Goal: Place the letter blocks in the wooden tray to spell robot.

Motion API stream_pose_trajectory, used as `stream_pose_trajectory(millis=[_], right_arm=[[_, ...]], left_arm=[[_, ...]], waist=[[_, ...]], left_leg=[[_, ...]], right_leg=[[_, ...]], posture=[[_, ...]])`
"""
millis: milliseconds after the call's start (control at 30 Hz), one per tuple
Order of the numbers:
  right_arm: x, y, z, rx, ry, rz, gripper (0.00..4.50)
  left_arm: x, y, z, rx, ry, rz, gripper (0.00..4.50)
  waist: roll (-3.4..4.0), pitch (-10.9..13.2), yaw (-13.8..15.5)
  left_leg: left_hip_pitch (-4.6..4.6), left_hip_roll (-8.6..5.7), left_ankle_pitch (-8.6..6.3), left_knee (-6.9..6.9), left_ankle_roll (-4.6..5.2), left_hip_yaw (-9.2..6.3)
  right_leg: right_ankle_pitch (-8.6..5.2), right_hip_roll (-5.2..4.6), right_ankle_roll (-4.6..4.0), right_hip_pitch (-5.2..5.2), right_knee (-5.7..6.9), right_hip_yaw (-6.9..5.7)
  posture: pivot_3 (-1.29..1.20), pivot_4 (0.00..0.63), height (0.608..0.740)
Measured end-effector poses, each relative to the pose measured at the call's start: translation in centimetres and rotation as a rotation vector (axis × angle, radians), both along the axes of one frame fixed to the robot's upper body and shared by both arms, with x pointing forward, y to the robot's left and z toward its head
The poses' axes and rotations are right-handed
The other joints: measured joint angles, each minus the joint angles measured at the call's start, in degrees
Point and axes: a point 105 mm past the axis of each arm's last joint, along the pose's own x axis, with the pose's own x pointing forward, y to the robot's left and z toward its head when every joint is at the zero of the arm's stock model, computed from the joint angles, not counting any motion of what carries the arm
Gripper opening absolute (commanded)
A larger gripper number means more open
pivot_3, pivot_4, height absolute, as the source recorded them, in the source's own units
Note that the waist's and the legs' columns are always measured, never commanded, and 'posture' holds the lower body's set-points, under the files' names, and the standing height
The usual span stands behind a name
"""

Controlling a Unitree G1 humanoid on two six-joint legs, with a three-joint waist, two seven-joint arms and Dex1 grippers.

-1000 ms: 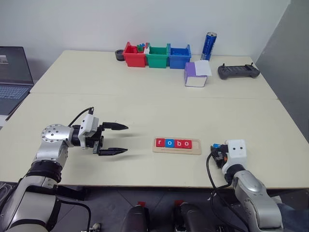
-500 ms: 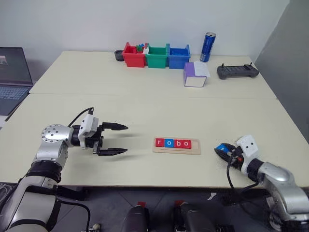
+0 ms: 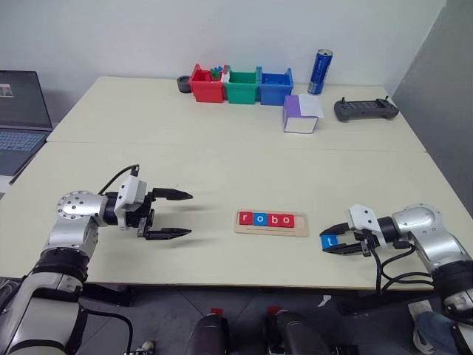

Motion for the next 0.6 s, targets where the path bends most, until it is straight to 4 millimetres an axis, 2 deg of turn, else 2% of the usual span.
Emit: stream_pose_trajectory(millis=[300, 533, 567, 600], right_arm=[[1.5, -0.6, -0.1, 0.013, -0.001, -0.032, 1.47], [1.7, -0.9, -0.1, 0.026, 0.017, -0.061, 3.89], [1.7, -1.0, -0.1, 0.026, 0.019, -0.063, 4.17], [1.7, -1.0, 0.0, 0.025, 0.021, -0.063, 4.17]], left_arm=[[-0.4, 0.2, 0.7, -0.028, -0.020, 0.009, 4.50], [-0.5, 0.1, 1.0, -0.045, -0.021, 0.012, 4.50], [-0.5, 0.1, 0.9, -0.045, -0.020, 0.012, 4.50], [-0.5, 0.1, 1.0, -0.046, -0.020, 0.012, 4.50]], waist=[[0.01, -0.01, -0.01], [0.01, -0.01, -0.01], [0.01, -0.01, -0.02], [0.01, -0.01, -0.02]], left_leg=[[0.30, 0.02, 0.01, 0.02, -0.01, -0.01], [0.31, 0.02, 0.01, 0.02, -0.01, -0.01], [0.31, 0.02, 0.01, 0.02, -0.01, -0.01], [0.31, 0.02, 0.01, 0.02, -0.01, -0.01]], right_leg=[[0.01, -0.06, -0.01, 0.28, 0.05, -0.03], [0.01, -0.07, -0.02, 0.30, 0.06, -0.04], [0.01, -0.07, -0.03, 0.29, 0.06, -0.03], [0.01, -0.07, -0.03, 0.29, 0.07, -0.04]], posture=[[0.00, 0.150, 0.740], [0.00, 0.150, 0.740], [0.00, 0.150, 0.740], [0.00, 0.150, 0.740]])
